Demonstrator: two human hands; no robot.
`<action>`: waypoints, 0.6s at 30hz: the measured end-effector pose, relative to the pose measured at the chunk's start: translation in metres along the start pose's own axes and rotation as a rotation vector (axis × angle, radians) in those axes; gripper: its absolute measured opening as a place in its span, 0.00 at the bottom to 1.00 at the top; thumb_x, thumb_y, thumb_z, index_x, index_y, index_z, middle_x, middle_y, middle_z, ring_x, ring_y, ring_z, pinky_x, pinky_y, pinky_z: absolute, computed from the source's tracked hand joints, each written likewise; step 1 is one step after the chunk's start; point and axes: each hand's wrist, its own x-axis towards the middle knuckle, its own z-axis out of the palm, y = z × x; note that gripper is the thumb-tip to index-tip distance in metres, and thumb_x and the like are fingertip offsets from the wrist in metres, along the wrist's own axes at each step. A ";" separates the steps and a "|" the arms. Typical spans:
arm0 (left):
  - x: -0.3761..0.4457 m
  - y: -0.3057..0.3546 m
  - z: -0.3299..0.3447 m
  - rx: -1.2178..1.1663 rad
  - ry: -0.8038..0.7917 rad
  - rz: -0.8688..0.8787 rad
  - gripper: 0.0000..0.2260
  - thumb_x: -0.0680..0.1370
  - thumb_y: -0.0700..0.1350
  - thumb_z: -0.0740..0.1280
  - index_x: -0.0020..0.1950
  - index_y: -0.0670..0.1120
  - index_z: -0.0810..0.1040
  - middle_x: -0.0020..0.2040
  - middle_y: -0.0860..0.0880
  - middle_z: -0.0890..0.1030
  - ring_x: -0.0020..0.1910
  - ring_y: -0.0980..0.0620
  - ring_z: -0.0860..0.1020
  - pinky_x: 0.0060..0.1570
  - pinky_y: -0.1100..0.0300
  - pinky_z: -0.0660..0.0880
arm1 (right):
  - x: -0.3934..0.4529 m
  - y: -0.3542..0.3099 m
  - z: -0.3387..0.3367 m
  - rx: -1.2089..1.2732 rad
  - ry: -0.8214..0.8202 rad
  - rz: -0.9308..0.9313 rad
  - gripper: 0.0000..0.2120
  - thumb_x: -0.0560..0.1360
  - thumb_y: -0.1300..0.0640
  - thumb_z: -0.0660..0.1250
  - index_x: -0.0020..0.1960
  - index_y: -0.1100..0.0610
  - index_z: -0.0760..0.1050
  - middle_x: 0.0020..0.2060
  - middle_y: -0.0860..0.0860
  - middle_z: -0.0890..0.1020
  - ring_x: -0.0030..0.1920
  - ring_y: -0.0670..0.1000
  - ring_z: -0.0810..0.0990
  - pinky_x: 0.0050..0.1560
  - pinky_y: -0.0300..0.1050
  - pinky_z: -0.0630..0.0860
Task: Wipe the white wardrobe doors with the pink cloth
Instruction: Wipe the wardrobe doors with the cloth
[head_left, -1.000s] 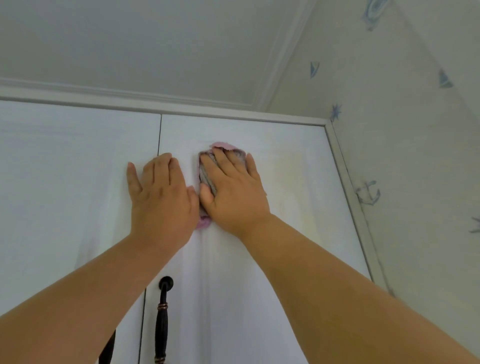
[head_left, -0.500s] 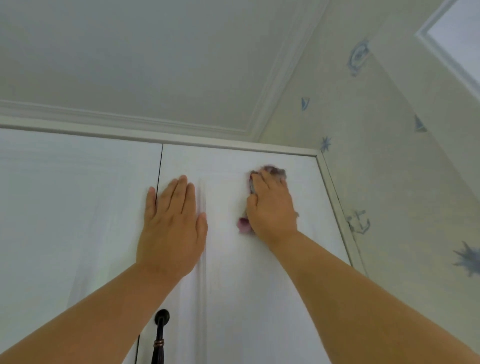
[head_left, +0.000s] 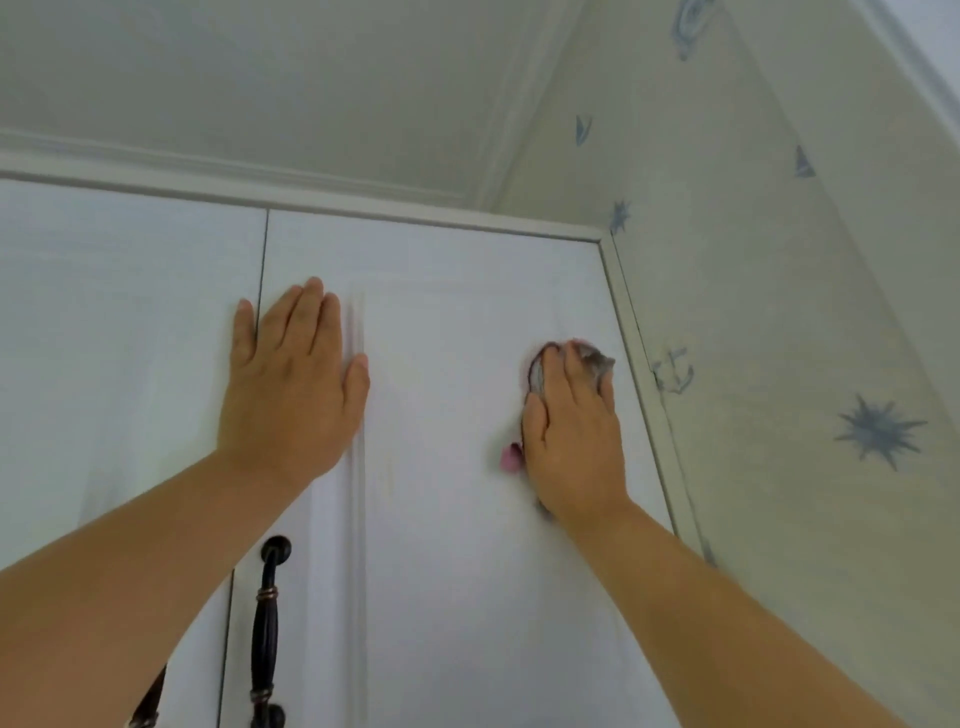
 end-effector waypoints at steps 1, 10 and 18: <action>-0.001 0.000 0.000 0.002 -0.003 -0.003 0.31 0.81 0.54 0.47 0.76 0.35 0.64 0.77 0.36 0.63 0.77 0.38 0.61 0.77 0.38 0.49 | -0.022 -0.001 0.001 -0.019 0.004 0.000 0.29 0.82 0.50 0.46 0.78 0.65 0.60 0.76 0.62 0.65 0.79 0.59 0.58 0.79 0.60 0.51; -0.003 0.001 0.002 -0.003 0.033 -0.004 0.31 0.81 0.54 0.47 0.76 0.34 0.64 0.77 0.36 0.64 0.76 0.38 0.62 0.76 0.37 0.51 | 0.045 -0.006 0.001 -0.046 -0.043 -0.005 0.37 0.77 0.44 0.36 0.80 0.62 0.54 0.79 0.61 0.57 0.81 0.57 0.49 0.79 0.54 0.42; -0.003 0.001 0.006 0.000 0.050 -0.009 0.31 0.81 0.54 0.47 0.76 0.35 0.64 0.77 0.37 0.64 0.76 0.39 0.62 0.75 0.36 0.50 | 0.086 0.008 -0.011 -0.087 -0.096 -0.082 0.37 0.76 0.42 0.38 0.81 0.56 0.54 0.81 0.53 0.55 0.81 0.50 0.47 0.80 0.55 0.39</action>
